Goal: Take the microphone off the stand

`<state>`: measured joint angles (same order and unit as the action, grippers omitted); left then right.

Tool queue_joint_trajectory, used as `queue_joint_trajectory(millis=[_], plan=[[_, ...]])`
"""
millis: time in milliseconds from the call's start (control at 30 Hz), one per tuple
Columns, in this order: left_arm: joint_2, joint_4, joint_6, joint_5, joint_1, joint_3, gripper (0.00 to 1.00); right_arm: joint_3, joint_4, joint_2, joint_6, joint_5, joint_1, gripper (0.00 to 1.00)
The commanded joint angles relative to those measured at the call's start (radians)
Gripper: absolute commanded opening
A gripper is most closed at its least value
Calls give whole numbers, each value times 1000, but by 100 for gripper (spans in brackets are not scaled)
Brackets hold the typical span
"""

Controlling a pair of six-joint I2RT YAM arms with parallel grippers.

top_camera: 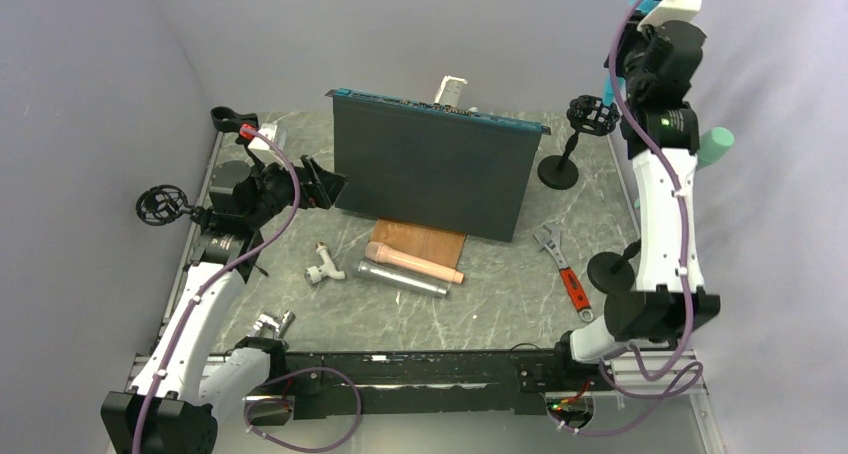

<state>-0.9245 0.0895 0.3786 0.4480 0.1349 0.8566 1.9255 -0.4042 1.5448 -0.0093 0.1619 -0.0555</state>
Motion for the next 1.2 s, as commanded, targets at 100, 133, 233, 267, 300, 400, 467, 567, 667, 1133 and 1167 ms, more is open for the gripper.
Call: queue_joint_trajectory(millis=[100, 133, 233, 267, 300, 400, 467, 567, 667, 1133, 1167], plan=[[32, -17, -15, -3, 3, 27, 99, -116, 180, -195, 125, -250, 0, 0], [32, -15, -16, -6, 2, 28, 99, -144, 183, -223, 149, -316, 1, 0], [33, -5, -19, -25, 3, 29, 99, -249, 188, -311, 179, -489, 38, 0], [35, -1, -20, -35, 3, 30, 99, -284, 183, -338, 158, -531, 76, 0], [37, 7, -20, -52, 3, 31, 99, -317, 170, -373, 119, -556, 119, 0], [44, 36, -18, -120, 2, 34, 99, -421, 139, -471, -16, -542, 306, 0], [38, 58, -9, -176, -3, 42, 99, -470, 128, -508, -63, -571, 414, 0], [26, 97, -3, -213, -19, 58, 99, -530, 111, -513, -49, -635, 519, 0], [21, 110, -4, -244, -33, 59, 99, -574, 45, -464, -78, -653, 642, 0], [-19, 149, 53, -268, -117, 65, 99, -545, -377, 25, -142, -297, 1177, 0], [-21, 148, 55, -263, -125, 64, 99, -532, -385, 68, -142, -274, 1207, 0]])
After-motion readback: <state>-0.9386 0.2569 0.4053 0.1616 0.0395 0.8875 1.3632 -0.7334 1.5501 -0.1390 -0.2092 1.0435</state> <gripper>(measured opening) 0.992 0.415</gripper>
